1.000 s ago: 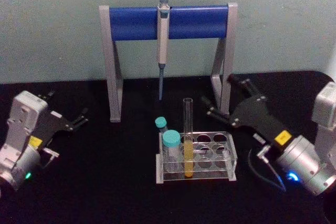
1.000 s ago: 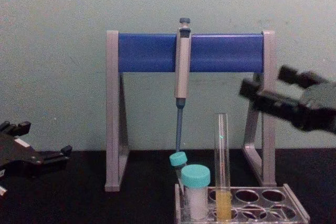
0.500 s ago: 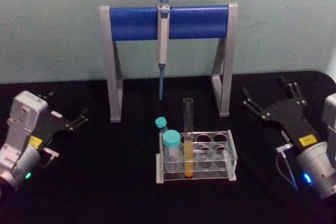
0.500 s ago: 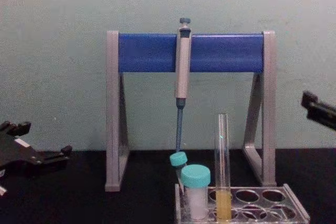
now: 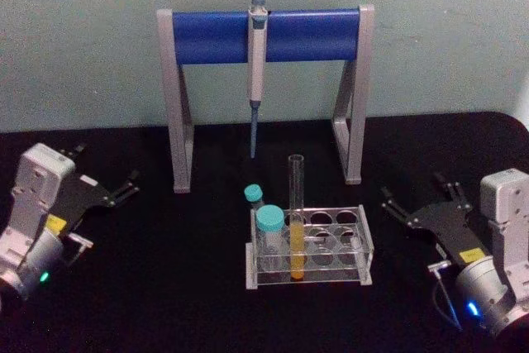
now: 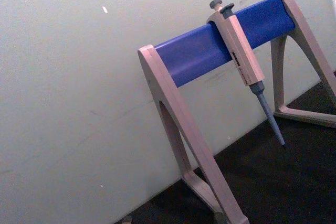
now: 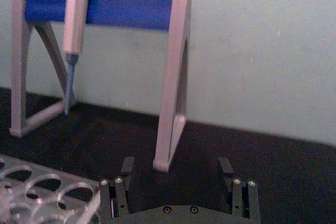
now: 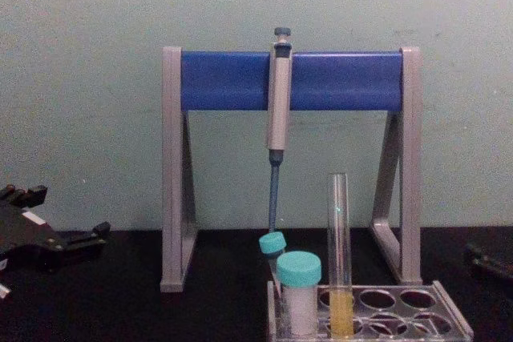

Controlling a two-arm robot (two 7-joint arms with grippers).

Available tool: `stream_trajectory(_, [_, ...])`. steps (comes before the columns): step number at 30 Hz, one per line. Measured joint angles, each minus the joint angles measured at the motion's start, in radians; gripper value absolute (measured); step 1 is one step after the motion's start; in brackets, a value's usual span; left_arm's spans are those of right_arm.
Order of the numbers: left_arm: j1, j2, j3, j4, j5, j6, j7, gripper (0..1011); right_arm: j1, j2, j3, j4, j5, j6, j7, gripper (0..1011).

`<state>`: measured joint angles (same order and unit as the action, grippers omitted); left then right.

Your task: Pick up the test tube from the test tube rack, shake it, then place it back into the test tube rack.

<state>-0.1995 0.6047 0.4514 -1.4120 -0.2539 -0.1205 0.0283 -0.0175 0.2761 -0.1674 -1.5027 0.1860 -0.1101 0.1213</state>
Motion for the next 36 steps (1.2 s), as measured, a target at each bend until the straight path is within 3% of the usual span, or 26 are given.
stream_trajectory(14, [0.000,0.000,0.000,0.000,0.000,0.000,0.000,1001,0.020,-0.037,0.017,0.096,-0.007,0.032,0.044,1000])
stream_trajectory(36, [0.000,0.000,0.000,0.000,0.000,0.000,0.000,1001,0.022,-0.050,0.028,0.109,-0.021,0.039,0.058,1000])
